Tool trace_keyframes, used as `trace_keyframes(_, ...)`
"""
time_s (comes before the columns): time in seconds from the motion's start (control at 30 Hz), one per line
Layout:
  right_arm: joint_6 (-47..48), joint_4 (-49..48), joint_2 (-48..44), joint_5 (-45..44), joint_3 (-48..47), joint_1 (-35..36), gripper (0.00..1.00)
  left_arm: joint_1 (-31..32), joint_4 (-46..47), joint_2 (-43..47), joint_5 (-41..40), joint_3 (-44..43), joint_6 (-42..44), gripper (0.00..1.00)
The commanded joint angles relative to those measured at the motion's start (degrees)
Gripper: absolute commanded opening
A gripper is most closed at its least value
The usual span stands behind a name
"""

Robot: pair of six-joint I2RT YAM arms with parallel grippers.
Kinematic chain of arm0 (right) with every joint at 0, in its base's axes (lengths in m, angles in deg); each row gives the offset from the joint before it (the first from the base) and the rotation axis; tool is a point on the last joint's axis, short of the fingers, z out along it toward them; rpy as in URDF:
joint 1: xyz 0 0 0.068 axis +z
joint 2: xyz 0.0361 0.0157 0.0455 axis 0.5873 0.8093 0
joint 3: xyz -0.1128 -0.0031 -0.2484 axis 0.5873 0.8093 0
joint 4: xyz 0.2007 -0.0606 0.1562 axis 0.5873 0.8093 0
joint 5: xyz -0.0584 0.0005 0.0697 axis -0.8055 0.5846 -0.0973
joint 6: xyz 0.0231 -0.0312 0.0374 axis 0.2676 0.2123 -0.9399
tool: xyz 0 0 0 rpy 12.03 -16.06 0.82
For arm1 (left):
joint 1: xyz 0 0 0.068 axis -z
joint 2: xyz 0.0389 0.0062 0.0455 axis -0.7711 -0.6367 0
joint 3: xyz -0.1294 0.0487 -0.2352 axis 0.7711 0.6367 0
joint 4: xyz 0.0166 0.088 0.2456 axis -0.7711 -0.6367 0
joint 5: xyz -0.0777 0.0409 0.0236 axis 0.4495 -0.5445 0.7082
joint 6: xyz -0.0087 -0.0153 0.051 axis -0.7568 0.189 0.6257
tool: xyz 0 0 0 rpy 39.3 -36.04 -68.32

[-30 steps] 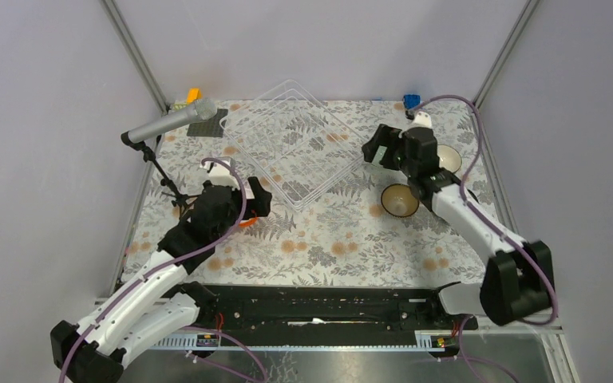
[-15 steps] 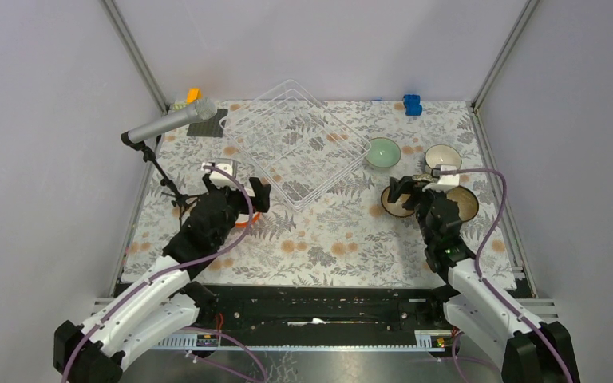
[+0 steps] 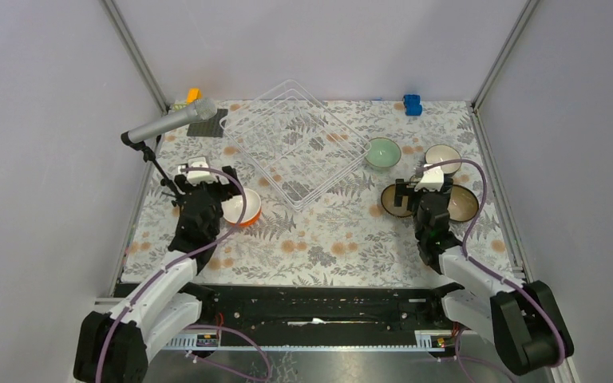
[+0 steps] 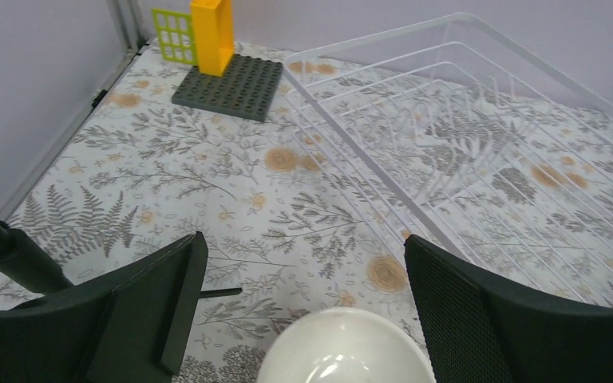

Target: Unload the bowls from the dish rack

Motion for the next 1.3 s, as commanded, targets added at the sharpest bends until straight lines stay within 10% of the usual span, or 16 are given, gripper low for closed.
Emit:
trace_keyframes(0.0, 0.5, -9.6, 4.5, 0.1, 1.3, -3.4, 1.00, -3.8, 8.0, -3.4, 2.2, 0.5, 0.4, 0.99)
trace_keyframes(0.63, -4.3, -44.5, 31.9, 1.1, 6.1, -11.3, 1.00, -17.4, 29.1, -17.5, 12.9, 8.7, 3.7, 0.99)
trace_keyframes(1.27, -4.0, -35.9, 30.7, 7.8, 2.7, -12.8, 1.00, -17.7, 49.3, -35.3, 18.3, 10.9, 3.1, 0.99)
